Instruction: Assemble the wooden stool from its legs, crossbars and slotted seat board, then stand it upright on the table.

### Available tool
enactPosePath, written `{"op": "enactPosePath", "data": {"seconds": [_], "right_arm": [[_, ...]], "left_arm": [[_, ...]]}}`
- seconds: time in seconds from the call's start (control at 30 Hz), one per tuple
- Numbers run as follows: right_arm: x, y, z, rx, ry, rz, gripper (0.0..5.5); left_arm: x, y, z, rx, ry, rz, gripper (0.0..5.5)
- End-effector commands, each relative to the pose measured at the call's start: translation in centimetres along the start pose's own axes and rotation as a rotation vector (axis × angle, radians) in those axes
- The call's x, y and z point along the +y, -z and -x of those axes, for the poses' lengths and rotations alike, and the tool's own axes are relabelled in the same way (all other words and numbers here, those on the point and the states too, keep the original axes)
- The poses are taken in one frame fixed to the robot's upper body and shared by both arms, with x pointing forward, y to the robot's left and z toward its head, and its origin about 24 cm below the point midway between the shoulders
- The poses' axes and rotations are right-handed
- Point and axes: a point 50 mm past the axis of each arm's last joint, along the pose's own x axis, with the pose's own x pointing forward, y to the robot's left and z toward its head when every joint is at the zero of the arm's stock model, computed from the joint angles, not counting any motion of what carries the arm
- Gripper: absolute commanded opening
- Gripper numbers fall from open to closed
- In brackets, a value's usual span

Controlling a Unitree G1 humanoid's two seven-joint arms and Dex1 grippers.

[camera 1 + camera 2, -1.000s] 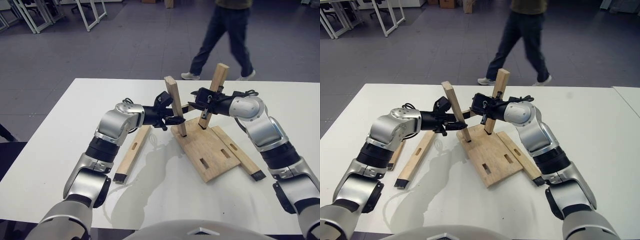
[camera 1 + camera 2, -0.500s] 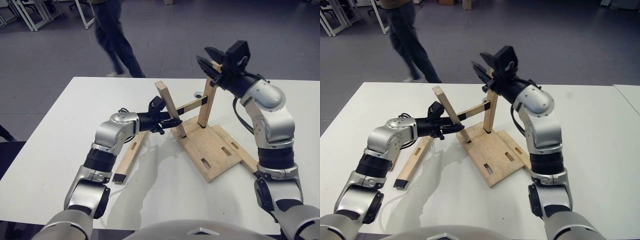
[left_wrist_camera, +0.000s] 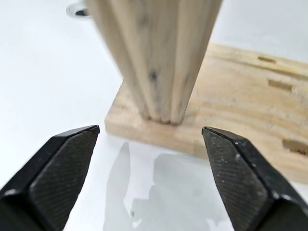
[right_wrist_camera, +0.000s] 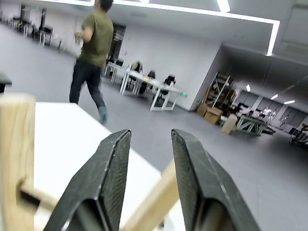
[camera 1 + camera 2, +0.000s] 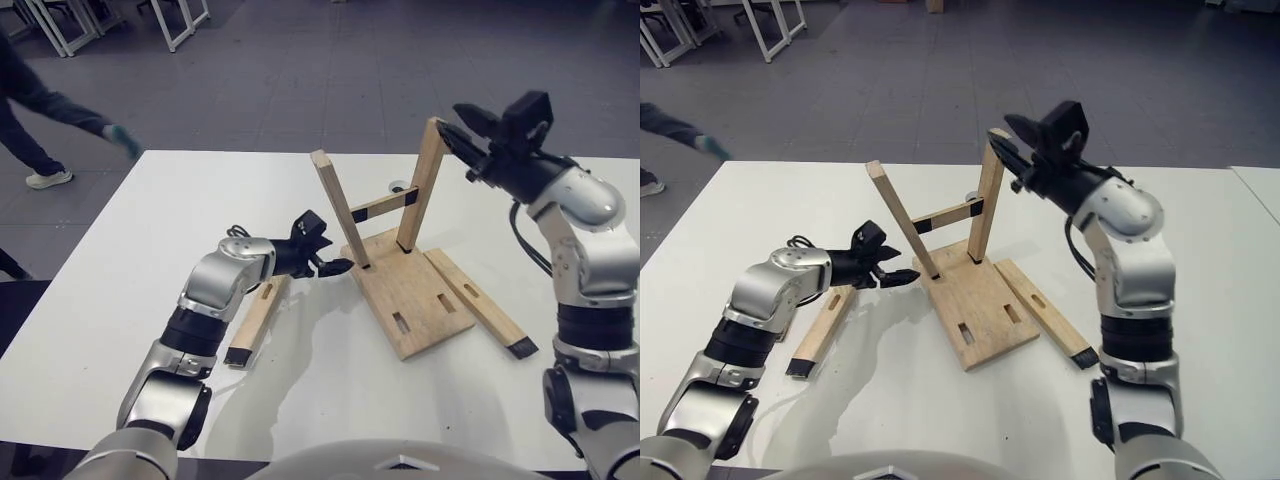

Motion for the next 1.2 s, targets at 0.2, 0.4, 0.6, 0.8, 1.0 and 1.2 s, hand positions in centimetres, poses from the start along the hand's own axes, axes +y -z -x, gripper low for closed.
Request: {"op": "enactPosePath", "data": {"seconds": [0.2, 0.4, 0.6, 0.8, 1.0, 1.2], "right_arm": [[2.2, 9.0, 7.2, 0.563, -0.469, 0.124, 1.54], [2.4, 12.7, 7.1, 0.658, -0.538, 0.3, 1.54], [5.0, 12.0, 5.8, 0.534, -0.689, 0.361, 1.54], [6.0, 10.9, 4.2, 0.486, -0.68, 0.369, 1.54], [2.2, 10.4, 4.3, 0.648, -0.333, 0.302, 1.54], [0.8, 8.2, 0.9, 0.488, 0.274, -0.113, 0.67]], "left_arm": [[-0.4, 2.2, -1.3, 0.004, -0.237, 0.042, 3.93], [-0.7, 2.2, -2.8, -0.007, -0.277, 0.052, 3.93], [-0.4, 1.7, -3.5, -0.024, -0.3, 0.069, 3.93], [0.8, 2.4, -2.8, 0.008, -0.339, 0.092, 3.93], [2.7, 1.1, -0.1, -0.116, -0.536, 0.134, 3.93], [2.9, -2.9, 1.3, -0.369, -0.685, 0.14, 3.19]]}}
